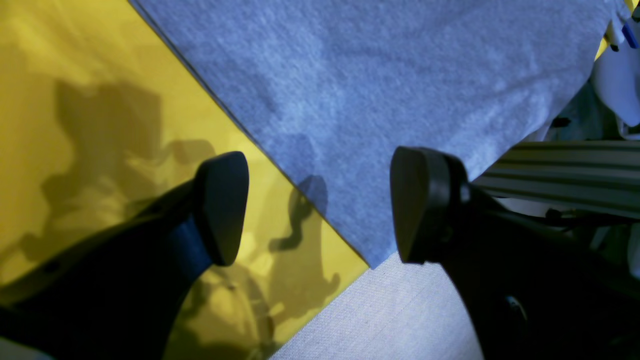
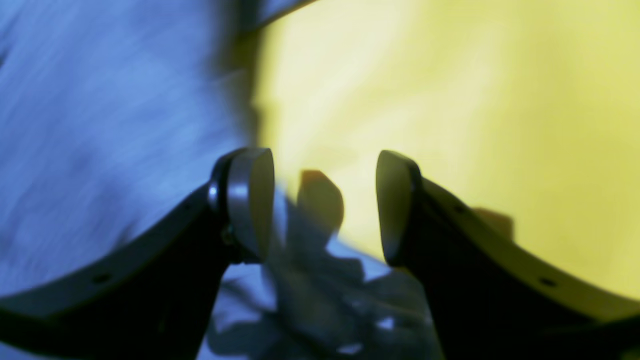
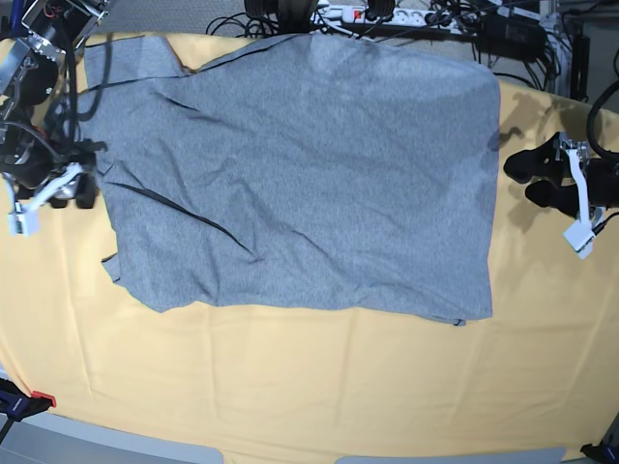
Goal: Layout the t-shirt on the table in an organized manner, then fold the t-shirt properly
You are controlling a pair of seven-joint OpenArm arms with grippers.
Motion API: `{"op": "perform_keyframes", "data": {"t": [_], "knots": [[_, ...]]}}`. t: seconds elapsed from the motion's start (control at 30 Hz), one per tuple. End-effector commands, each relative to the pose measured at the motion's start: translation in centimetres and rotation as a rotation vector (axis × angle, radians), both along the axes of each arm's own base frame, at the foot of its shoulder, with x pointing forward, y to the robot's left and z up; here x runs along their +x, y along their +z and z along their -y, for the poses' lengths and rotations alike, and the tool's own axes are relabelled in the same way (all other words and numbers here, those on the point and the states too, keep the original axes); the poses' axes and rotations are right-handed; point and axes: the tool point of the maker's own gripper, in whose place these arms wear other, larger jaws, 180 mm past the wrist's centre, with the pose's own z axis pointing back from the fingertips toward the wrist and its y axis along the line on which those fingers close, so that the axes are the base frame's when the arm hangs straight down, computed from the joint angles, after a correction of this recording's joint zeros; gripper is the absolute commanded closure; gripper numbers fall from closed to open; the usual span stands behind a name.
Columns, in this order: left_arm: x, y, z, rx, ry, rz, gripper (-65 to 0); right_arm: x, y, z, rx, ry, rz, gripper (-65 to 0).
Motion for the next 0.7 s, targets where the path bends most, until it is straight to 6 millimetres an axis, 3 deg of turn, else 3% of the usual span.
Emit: {"op": "perform_keyframes", "data": {"t": [0.0,0.07,0.13,0.67], "knots": [[0.8,1.5,-0.5,0.006,0.000,0.043,-45.8,0.7,1.8,1.4,-0.029,-0.029,0.061,-34.2],[0.8,1.5,-0.5,0.006,0.000,0.043,-45.8,0.1,1.6,2.7,-0.045,-0.086,0.041,-34.2],[0.8,1.5,-0.5,0.006,0.000,0.043,-45.8,-0.5,1.1,2.7,-0.039,-0.096,0.021,-34.2],[0.8,1.5,-0.5,0.006,0.001,0.043,-45.8,-0.3,-2.6,-6.7,0.004,0.257,-0.057,-34.3]]}}
